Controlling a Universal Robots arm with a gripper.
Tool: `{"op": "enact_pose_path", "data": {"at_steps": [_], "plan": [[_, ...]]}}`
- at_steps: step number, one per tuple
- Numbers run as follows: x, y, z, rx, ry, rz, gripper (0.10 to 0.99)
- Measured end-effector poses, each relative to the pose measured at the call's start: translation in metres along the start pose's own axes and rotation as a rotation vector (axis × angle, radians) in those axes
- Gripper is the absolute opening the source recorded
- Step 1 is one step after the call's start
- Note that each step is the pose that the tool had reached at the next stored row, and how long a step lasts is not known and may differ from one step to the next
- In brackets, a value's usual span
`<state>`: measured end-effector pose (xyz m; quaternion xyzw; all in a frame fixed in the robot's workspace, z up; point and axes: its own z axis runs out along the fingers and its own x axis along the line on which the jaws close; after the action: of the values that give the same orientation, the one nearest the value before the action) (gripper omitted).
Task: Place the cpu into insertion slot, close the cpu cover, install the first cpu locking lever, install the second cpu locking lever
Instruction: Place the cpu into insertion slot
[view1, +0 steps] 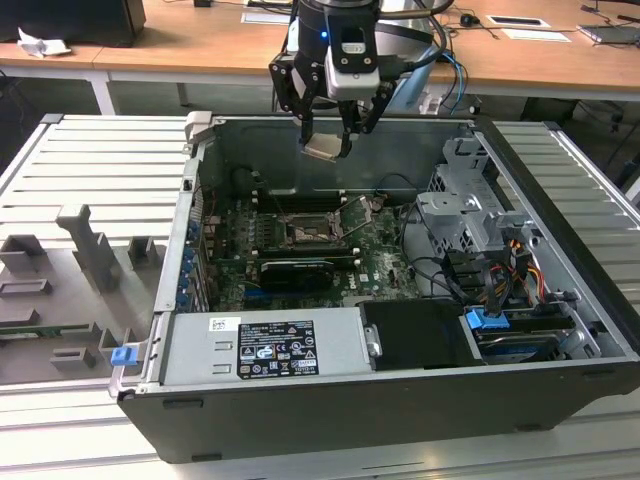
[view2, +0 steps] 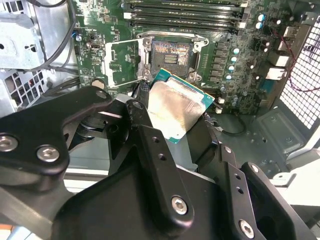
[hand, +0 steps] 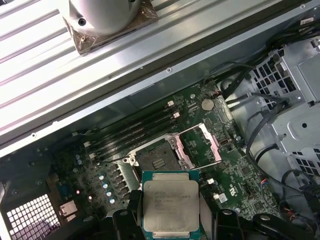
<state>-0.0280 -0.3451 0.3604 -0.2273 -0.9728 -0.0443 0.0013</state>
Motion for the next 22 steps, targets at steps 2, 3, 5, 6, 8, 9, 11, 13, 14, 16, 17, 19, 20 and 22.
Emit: {"op": "enact_pose_path", "data": {"at_steps": [2,3,5,6,8,9,11,13,14,16,17,19,20,22], "plan": [[0.0000,0.0000,0.0000,0.000,-0.0003,0.003,0.545],[0.0000,0.0000,0.0001,0.000,-0.0004,0.004,0.545],[0.0000,0.0000,0.0001,0.000,-0.0006,0.007,0.545],[0.0000,0.0000,0.0001,0.000,-0.0007,0.008,0.545],[0.0000,0.0000,0.0002,0.000,-0.0010,0.011,0.545],[0.0000,0.0000,0.0002,0.000,-0.0011,0.013,0.545],[0.0000,0.0000,0.0003,0.000,-0.0015,0.017,0.545],[0.0000,0.0000,0.0004,0.000,-0.0018,0.021,0.545],[0.0000,0.0000,0.0004,-0.001,-0.0020,0.023,0.545],[0.0000,-0.0001,0.0005,-0.001,-0.0024,0.027,0.545],[0.0000,-0.0001,0.0006,-0.001,-0.0026,0.030,0.545],[0.0000,-0.0001,0.0007,-0.001,-0.0031,0.035,0.545],[0.0000,-0.0001,0.0008,-0.001,-0.0035,0.040,0.545],[0.0000,-0.0001,0.0010,-0.001,-0.0040,0.047,0.545]]}}
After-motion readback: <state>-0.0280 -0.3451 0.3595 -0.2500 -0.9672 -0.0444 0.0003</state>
